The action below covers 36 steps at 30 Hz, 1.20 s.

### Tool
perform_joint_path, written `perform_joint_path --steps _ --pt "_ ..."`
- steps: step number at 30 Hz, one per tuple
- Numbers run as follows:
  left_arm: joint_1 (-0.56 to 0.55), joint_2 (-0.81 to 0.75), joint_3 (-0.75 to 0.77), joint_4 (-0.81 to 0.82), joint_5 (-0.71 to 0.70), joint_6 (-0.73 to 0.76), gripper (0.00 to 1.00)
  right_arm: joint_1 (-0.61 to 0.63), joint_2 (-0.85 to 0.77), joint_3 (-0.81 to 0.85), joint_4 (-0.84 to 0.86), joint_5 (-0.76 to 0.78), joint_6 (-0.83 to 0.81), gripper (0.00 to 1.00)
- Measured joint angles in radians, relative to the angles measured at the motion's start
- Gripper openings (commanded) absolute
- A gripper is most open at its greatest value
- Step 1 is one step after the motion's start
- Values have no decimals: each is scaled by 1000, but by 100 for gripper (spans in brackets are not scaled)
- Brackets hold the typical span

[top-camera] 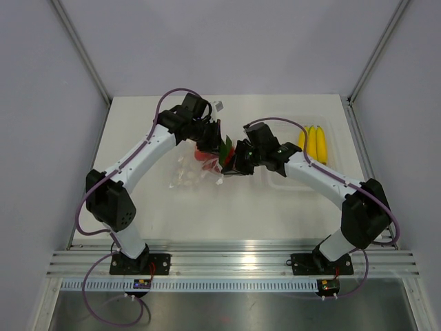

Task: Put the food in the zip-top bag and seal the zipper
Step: Place the fake fruit in the zipper food storage bag.

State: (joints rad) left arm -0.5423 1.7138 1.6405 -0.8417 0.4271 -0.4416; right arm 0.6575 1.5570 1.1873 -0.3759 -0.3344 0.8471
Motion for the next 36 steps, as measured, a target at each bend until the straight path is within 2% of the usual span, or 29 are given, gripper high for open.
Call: perform_joint_path --steps 25,36 --pt "9 -24 -79 21 34 69 0 -51 -40 5 -40 3 -25 0" --pt "9 -26 -90 24 47 100 0 -52 40 68 -40 -9 -39 0"
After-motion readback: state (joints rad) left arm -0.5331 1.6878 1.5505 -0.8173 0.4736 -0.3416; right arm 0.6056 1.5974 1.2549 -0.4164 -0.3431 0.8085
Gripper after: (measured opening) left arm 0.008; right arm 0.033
